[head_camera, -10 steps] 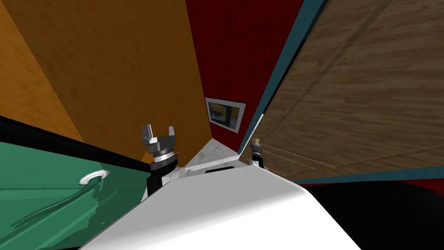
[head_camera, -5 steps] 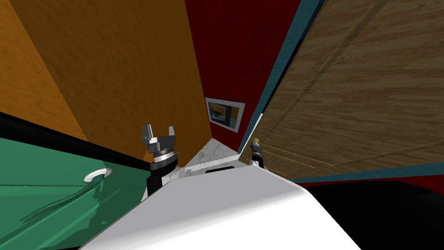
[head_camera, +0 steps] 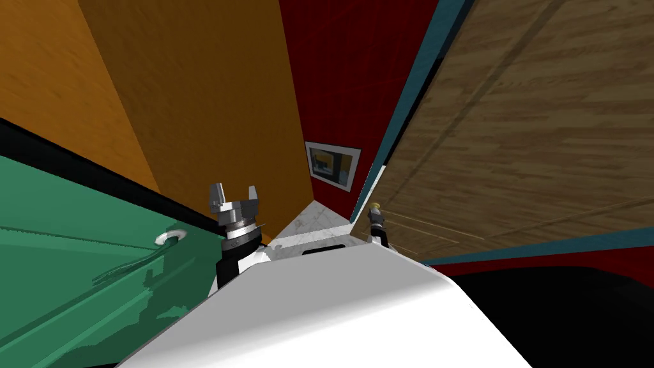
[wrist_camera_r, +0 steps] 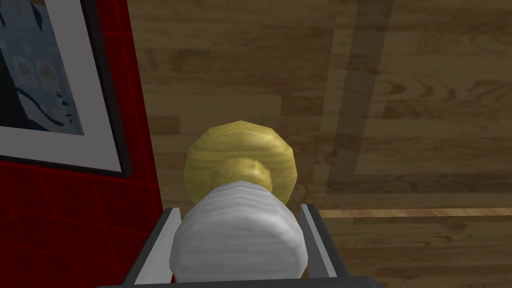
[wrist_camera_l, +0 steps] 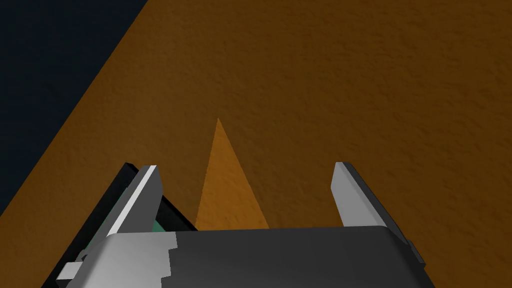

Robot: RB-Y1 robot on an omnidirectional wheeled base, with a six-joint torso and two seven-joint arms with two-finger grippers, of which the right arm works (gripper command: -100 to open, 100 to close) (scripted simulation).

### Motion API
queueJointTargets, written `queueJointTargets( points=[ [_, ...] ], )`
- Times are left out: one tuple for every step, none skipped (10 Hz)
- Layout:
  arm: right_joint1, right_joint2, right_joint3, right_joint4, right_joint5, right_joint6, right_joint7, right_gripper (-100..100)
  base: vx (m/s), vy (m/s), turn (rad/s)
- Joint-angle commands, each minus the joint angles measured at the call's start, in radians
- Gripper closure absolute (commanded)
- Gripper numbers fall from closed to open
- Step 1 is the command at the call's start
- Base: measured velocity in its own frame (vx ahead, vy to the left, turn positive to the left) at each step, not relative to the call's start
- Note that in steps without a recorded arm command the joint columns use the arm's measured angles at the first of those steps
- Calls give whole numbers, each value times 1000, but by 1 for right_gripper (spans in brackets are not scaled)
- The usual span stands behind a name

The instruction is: Pull the door open

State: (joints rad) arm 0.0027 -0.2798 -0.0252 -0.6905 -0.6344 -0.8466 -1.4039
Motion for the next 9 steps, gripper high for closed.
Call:
queueJointTargets(
  points=[
    [5,-6,27,-7,13,2,-26,100,-231,18,107],
    [7,-11,39,-12,20,4,-37,100,-246,-3,85],
    [10,-16,57,-19,29,7,-53,100,-236,4,95],
    [12,-20,67,-24,34,9,-62,100,-248,-8,92],
    [13,-23,76,-27,39,10,-70,100,-204,-54,69],
    [14,-26,85,-31,43,11,-78,100,-204,-50,74],
    [20,-22,80,-30,40,14,-70,100,-95,-12,33],
    [27,-32,103,-37,51,11,-90,100,-177,8,102],
    [30,-37,113,-40,56,9,-99,100,-271,19,92]
  ],
)
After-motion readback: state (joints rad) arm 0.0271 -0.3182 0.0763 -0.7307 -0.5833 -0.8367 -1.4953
